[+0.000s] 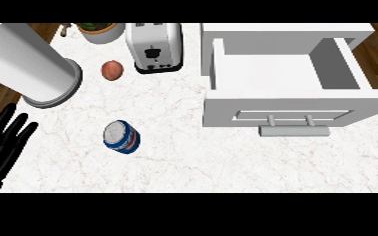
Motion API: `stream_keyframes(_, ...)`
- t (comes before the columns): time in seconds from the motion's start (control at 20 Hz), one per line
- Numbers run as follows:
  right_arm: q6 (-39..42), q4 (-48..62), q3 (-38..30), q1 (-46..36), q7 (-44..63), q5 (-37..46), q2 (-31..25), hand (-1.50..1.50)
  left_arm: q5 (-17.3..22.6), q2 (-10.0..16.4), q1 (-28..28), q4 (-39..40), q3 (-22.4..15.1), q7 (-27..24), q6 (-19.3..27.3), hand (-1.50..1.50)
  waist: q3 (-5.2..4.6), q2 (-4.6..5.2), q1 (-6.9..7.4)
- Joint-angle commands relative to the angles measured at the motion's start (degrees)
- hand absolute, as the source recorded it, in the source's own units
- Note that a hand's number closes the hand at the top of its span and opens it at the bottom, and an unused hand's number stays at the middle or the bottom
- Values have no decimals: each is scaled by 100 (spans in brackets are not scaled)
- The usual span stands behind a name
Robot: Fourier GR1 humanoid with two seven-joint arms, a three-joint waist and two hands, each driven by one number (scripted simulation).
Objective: Pick up the can, place it into the drawer and close the drawer
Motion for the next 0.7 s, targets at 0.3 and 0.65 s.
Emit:
stream_keyframes(0.3, 553, -322, -403, 554, -149, -316, 183, -150, 528, -481, 5, 91, -208, 422, 154, -150, -1, -2, -4)
stream_keyframes(0.65, 1035, -245, -867, 785, -130, -745, 178, -150, -96, -643, -876, 950, -430, 454, 658, -150, 0, 3, -44)
